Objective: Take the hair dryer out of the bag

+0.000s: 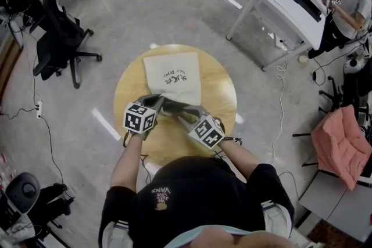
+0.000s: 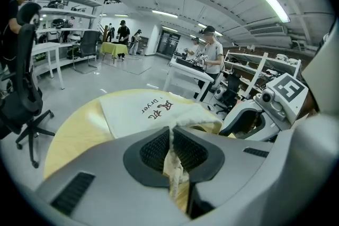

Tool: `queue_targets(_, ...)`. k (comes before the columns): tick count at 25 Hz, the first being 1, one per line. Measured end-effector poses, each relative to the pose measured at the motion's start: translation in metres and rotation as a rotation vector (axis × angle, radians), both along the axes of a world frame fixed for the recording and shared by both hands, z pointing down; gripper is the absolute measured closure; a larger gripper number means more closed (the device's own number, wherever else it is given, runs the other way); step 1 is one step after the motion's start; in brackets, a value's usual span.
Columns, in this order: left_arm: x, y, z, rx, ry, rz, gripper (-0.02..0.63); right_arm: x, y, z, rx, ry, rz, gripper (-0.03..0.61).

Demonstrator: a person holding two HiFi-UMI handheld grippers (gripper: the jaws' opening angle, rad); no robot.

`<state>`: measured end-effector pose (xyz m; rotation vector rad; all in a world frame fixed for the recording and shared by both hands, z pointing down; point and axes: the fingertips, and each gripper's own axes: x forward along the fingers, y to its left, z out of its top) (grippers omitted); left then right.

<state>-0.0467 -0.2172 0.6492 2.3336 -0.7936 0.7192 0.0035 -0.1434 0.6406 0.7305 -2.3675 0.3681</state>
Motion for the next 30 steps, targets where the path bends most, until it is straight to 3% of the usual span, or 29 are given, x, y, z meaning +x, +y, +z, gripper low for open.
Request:
queue_targets(15,-0.001,-0.002,-0.002,0.004,0.008,0.000,0.575,-0.012,-0.020,0.009,0.059,0.108,-0.115,0.383)
queue_targets(24,-0.002,-0.003,0.000,0.002,0.001,-0.006,0.575,-0.010,-0.031,0.021,0.097,0.229,-0.245,0.302)
queue_targets(30,-0.001,-0.006,0.001,0.002,-0.004,-0.012,0.575,-0.007,-0.032,0.032,0.060,0.293,-0.339,0.253)
